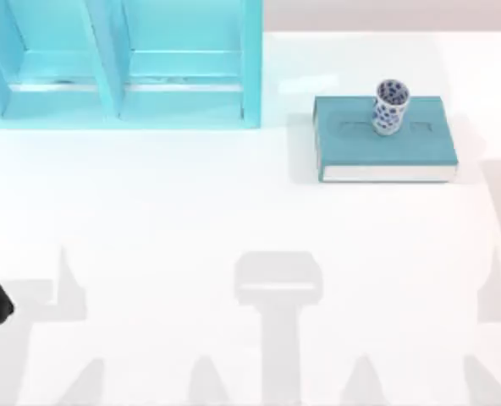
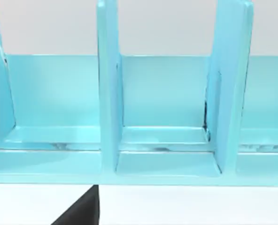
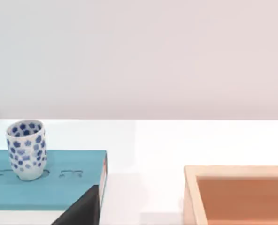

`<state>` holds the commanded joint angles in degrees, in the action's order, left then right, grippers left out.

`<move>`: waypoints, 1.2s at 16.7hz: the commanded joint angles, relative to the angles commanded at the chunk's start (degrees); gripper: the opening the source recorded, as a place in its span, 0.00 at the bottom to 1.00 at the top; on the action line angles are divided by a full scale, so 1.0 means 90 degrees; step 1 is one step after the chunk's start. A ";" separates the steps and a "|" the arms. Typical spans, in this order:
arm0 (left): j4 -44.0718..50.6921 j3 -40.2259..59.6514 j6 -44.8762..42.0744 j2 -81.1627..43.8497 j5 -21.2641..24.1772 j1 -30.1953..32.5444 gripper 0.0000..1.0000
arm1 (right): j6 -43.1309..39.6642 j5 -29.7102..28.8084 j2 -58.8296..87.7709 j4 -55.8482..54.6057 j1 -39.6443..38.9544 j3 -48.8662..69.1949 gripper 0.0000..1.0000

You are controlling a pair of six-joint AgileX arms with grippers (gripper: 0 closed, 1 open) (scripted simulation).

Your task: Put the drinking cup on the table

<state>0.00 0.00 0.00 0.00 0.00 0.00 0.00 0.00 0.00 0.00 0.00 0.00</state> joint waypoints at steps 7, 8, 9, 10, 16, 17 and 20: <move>0.0000 0.0000 0.0000 0.0000 0.0000 0.0000 1.00 | -0.0142 -0.0096 0.0952 0.0780 -0.0047 0.0729 1.00; 0.0000 0.0000 0.0000 0.0000 0.0000 0.0000 1.00 | -0.0168 -0.0126 0.1338 0.1066 -0.0064 0.1047 1.00; 0.0000 0.0000 0.0000 0.0000 0.0000 0.0000 1.00 | -0.0182 -0.0153 0.1773 0.1375 -0.0084 0.1422 1.00; 0.0000 0.0000 0.0000 0.0000 0.0000 0.0000 1.00 | -0.0182 -0.0178 0.2251 0.1702 -0.0109 0.1851 1.00; 0.0000 0.0000 0.0000 0.0000 0.0000 0.0000 1.00 | 0.0205 -0.0224 0.5691 0.3749 -0.0388 0.5413 1.00; 0.0000 0.0000 0.0000 0.0000 0.0000 0.0000 1.00 | 0.0329 -0.0214 0.6311 0.4075 -0.0457 0.6121 1.00; 0.0000 0.0000 0.0000 0.0000 0.0000 0.0000 1.00 | 0.0751 -0.0173 0.8176 0.5013 -0.0690 0.8295 1.00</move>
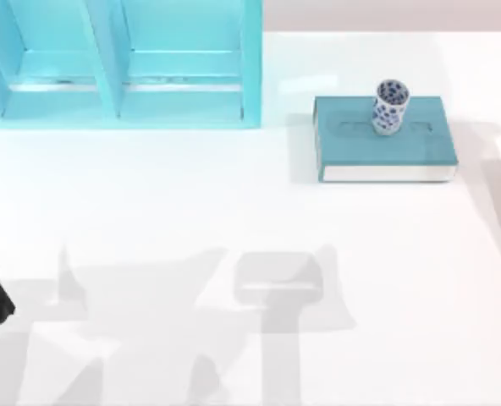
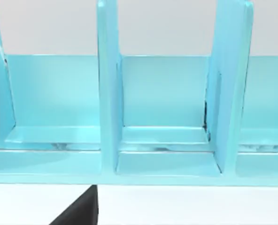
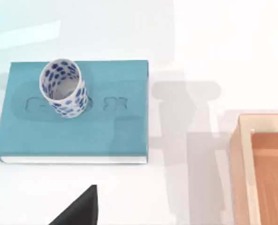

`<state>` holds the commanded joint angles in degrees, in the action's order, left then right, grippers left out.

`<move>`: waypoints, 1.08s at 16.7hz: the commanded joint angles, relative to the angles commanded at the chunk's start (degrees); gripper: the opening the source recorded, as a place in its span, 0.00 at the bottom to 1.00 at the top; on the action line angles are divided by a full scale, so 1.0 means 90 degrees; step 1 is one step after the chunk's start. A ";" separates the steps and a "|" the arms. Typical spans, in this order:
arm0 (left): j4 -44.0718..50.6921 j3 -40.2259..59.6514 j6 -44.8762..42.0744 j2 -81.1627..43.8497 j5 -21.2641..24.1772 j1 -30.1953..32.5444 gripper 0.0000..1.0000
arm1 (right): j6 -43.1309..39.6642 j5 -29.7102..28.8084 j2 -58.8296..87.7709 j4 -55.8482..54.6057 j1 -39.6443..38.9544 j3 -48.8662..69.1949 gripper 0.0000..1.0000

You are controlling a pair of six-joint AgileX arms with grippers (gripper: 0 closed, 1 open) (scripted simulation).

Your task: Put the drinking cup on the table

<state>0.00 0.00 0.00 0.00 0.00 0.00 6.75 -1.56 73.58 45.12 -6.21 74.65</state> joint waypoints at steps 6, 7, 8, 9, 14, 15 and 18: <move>0.0000 0.0000 0.0000 0.0000 0.0000 0.0000 1.00 | 0.0783 -0.0035 0.3541 0.1726 -0.0538 0.3893 1.00; 0.0000 0.0000 0.0000 0.0000 0.0000 0.0000 1.00 | 0.0876 -0.0070 0.4058 0.1994 -0.0629 0.4417 1.00; 0.0000 0.0000 0.0000 0.0000 0.0000 0.0000 1.00 | 0.0955 -0.0110 0.4541 0.2252 -0.0718 0.4900 1.00; 0.0000 0.0000 0.0000 0.0000 0.0000 0.0000 1.00 | 0.1022 -0.0155 0.4987 0.2498 -0.0804 0.5337 1.00; 0.0000 0.0000 0.0000 0.0000 0.0000 0.0000 1.00 | 0.1172 -0.0358 0.6475 0.3404 -0.1114 0.6726 1.00; 0.0000 0.0000 0.0000 0.0000 0.0000 0.0000 1.00 | 0.1177 -0.0377 0.6588 0.3483 -0.1140 0.6827 1.00; 0.0000 0.0000 0.0000 0.0000 0.0000 0.0000 1.00 | 0.1178 -0.0386 0.6639 0.3519 -0.1151 0.6871 1.00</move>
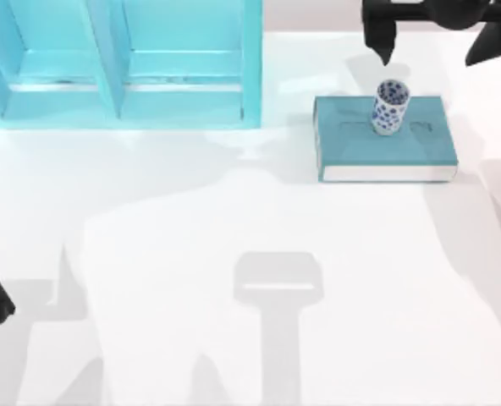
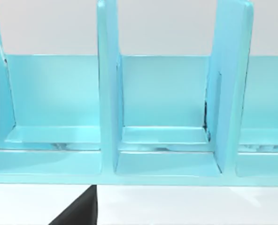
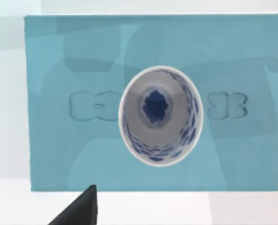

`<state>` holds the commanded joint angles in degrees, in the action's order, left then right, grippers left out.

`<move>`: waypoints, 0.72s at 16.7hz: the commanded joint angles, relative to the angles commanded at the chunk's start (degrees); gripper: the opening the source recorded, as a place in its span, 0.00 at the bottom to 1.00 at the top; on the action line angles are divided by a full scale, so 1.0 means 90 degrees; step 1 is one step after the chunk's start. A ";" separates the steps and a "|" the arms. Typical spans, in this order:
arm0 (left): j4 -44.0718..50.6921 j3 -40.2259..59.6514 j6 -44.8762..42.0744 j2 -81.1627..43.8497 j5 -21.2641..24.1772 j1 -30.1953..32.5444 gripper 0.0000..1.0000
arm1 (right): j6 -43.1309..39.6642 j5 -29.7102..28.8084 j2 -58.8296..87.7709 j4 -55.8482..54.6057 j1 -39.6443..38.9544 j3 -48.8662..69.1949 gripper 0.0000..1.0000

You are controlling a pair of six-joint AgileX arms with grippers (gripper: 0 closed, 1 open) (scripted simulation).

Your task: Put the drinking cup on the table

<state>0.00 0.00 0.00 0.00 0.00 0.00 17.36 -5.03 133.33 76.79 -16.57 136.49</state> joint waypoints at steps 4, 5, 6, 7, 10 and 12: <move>0.0000 0.0000 0.0000 0.0000 0.0000 0.0000 1.00 | -0.0007 0.0009 0.0009 -0.0032 0.0033 -0.0032 1.00; 0.0000 0.0000 0.0000 0.0000 0.0000 0.0000 1.00 | -0.0016 0.0009 0.0032 -0.0116 0.0031 -0.0097 1.00; 0.0000 0.0000 0.0000 0.0000 0.0000 0.0000 1.00 | -0.0028 0.0008 0.0074 -0.0267 0.0033 -0.0207 1.00; 0.0000 0.0000 0.0000 0.0000 0.0000 0.0000 1.00 | -0.0038 0.0009 0.0130 -0.0466 0.0038 -0.0346 1.00; 0.0000 0.0000 0.0000 0.0000 0.0000 0.0000 1.00 | -0.0062 0.0015 0.0352 -0.1237 0.0069 -0.0857 1.00; 0.0000 0.0000 0.0000 0.0000 0.0000 0.0000 1.00 | -0.0079 0.0017 0.0500 -0.1716 0.0085 -0.1177 1.00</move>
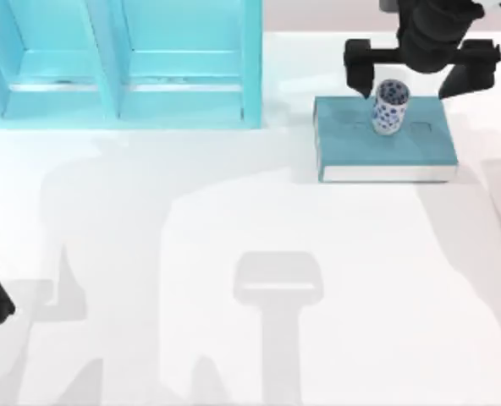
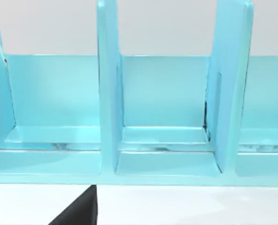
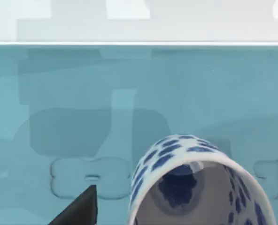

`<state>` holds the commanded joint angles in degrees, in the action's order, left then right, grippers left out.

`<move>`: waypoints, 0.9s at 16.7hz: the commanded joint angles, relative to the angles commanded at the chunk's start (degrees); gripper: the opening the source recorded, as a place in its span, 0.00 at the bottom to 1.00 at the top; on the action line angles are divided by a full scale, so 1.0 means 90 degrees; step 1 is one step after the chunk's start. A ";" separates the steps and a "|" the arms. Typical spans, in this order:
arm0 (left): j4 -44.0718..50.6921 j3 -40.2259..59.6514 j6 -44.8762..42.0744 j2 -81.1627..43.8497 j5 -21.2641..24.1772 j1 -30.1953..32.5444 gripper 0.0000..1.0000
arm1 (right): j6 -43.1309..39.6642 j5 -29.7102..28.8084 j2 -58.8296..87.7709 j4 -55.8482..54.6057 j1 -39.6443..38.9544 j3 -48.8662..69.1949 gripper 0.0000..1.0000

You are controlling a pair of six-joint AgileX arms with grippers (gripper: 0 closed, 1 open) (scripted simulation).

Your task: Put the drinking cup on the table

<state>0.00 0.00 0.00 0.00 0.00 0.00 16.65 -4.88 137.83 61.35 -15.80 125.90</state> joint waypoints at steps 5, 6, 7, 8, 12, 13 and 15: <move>0.0000 0.0000 0.0000 0.0000 0.0000 0.0000 1.00 | -0.0010 0.0002 0.0098 -0.0274 0.0012 -0.0208 1.00; 0.0000 0.0000 0.0000 0.0000 0.0000 0.0000 1.00 | -0.0010 0.0002 0.0098 -0.0274 0.0012 -0.0208 1.00; 0.0000 0.0000 0.0000 0.0000 0.0000 0.0000 1.00 | -0.0010 0.0002 0.0098 -0.0274 0.0012 -0.0208 0.92; 0.0000 0.0000 0.0000 0.0000 0.0000 0.0000 1.00 | -0.0010 0.0002 0.0098 -0.0274 0.0012 -0.0208 0.85; 0.0000 0.0000 0.0000 0.0000 0.0000 0.0000 1.00 | -0.0010 0.0002 0.0098 -0.0274 0.0012 -0.0208 0.55; 0.0000 0.0000 0.0000 0.0000 0.0000 0.0000 1.00 | -0.0010 0.0002 0.0098 -0.0274 0.0012 -0.0208 0.47; 0.0000 0.0000 0.0000 0.0000 0.0000 0.0000 1.00 | -0.0010 0.0002 0.0098 -0.0274 0.0012 -0.0208 0.32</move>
<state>0.00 0.00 0.00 0.00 0.00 0.00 16.56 -4.86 138.71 58.88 -15.70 124.04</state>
